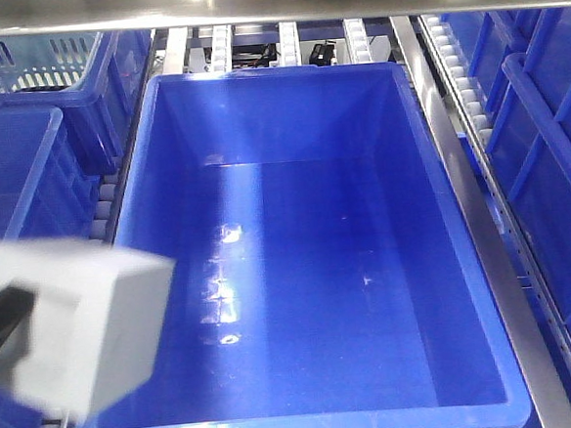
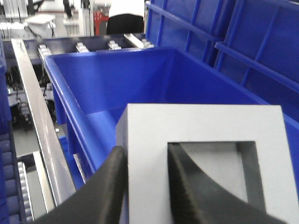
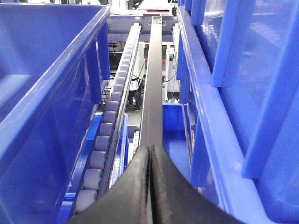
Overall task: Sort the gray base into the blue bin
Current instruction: 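Lower the gray block into the blue bin with the left gripper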
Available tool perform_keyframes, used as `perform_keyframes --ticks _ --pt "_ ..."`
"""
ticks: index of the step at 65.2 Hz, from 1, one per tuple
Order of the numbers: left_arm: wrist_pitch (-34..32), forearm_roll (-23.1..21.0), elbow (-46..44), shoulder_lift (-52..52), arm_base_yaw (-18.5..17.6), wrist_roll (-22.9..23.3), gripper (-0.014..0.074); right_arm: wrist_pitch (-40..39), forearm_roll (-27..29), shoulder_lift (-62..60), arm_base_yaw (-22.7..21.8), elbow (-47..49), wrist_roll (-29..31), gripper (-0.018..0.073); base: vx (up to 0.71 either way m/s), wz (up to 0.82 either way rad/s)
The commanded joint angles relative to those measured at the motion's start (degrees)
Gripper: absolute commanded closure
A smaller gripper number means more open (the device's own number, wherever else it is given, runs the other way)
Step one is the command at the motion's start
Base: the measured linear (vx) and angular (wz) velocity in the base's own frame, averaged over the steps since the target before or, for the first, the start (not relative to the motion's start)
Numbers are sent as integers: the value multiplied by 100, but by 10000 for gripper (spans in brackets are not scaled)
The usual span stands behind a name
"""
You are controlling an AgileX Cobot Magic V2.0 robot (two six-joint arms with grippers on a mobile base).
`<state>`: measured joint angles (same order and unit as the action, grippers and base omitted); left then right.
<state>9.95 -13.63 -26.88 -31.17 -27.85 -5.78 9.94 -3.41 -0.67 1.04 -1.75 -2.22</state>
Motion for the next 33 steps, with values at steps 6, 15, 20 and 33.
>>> perform_keyframes --ticks 6,15,20,33 --pt "-687 -121 -993 -1237 -31 46 592 -428 -35 -66 -26 -83 31 568 0 0" --pt "-654 -121 -1717 -2376 -37 46 592 -428 -35 -66 -26 -83 31 568 0 0" --pt "-570 -121 -2126 -2908 -37 40 592 -428 -35 -66 -26 -83 31 568 0 0" --pt "-177 -121 -3038 -4170 -64 40 592 -428 -35 -66 -26 -83 31 568 0 0"
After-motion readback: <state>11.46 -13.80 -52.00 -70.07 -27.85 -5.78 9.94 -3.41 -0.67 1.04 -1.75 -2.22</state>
